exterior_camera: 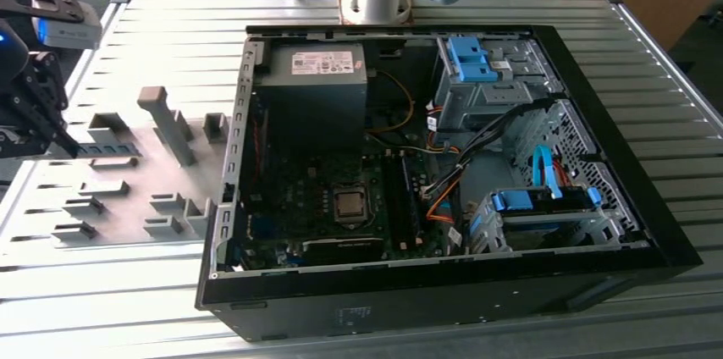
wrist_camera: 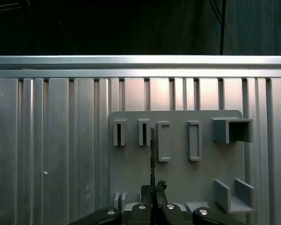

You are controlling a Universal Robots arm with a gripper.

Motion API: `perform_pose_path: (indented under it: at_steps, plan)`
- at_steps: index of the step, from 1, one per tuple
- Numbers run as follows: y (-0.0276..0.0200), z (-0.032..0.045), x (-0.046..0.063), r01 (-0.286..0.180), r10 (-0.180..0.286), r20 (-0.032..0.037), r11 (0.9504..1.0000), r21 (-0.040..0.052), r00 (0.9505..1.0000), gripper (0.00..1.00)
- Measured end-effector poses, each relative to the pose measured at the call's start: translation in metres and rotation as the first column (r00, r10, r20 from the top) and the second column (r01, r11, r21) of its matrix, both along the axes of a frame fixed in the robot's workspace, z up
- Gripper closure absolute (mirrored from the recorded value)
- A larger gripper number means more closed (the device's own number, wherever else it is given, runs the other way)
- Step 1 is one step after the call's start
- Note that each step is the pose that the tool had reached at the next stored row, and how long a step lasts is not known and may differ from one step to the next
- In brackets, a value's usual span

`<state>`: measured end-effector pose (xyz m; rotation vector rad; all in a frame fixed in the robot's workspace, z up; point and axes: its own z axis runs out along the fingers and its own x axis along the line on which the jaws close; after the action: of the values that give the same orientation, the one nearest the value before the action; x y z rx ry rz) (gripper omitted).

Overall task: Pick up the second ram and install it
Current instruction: 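Pick up the second ram and move it above second insertion slot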

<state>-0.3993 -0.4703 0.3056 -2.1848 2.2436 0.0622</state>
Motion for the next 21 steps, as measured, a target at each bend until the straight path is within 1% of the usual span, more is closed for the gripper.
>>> perform_pose_path:
  at_steps: [4,7,15,21]
  plan:
    - [0.0000,0.0037,0.000,0.000,0.000,0.0000,1.0000,-0.0009,1.0000,0.86]
    - [0.0000,0.0040,0.000,0.000,0.000,0.0001,1.0000,-0.0024,1.0000,0.86]
    - [0.0000,0.0047,0.000,0.000,0.000,-0.0002,1.0000,-0.0027,1.0000,0.86]
    - [0.0000,0.0159,0.000,0.000,0.000,0.0000,1.0000,-0.0026,1.0000,0.86]
